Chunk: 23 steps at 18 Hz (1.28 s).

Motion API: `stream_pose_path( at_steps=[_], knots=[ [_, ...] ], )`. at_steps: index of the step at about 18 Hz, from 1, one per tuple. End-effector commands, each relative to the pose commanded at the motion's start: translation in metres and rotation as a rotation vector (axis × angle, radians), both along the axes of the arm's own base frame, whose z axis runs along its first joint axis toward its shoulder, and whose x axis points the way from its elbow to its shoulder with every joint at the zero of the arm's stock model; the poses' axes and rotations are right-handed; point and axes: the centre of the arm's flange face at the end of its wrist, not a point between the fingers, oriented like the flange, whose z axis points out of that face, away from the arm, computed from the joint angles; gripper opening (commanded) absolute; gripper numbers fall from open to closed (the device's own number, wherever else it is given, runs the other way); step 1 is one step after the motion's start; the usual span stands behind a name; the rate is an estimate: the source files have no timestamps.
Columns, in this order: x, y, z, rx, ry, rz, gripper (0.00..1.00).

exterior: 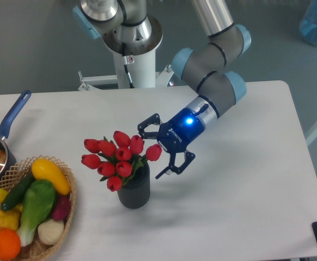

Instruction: Insert the flowers into the vase

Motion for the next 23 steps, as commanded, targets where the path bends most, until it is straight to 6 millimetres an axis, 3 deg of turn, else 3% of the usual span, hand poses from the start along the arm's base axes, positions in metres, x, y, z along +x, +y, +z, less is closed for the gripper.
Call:
stream_pose_path(
  at_steps=[4,7,10,14,16,19,23],
  knots=[
    [-0.01,-0.015,0.005,-0.029,0.027,0.032,1.0],
    [-0.042,-0.043,0.01,-0.027,0.04,0.103,1.0],
    [-0.086,-0.081,0.022,-0.092,0.112,0.193,1.0],
    [-0.138,-0.114,0.046,-0.178,0.229,0.272,1.0],
    [-0.163,-0.135,0.048,-0.187,0.239,0.316,1.0],
    [-0.187,-0.155,0.046,-0.268,0.275,0.357,1.0],
    [-0.207,-0.173,0.034,-0.552,0.374,0.388,1.0]
  ],
)
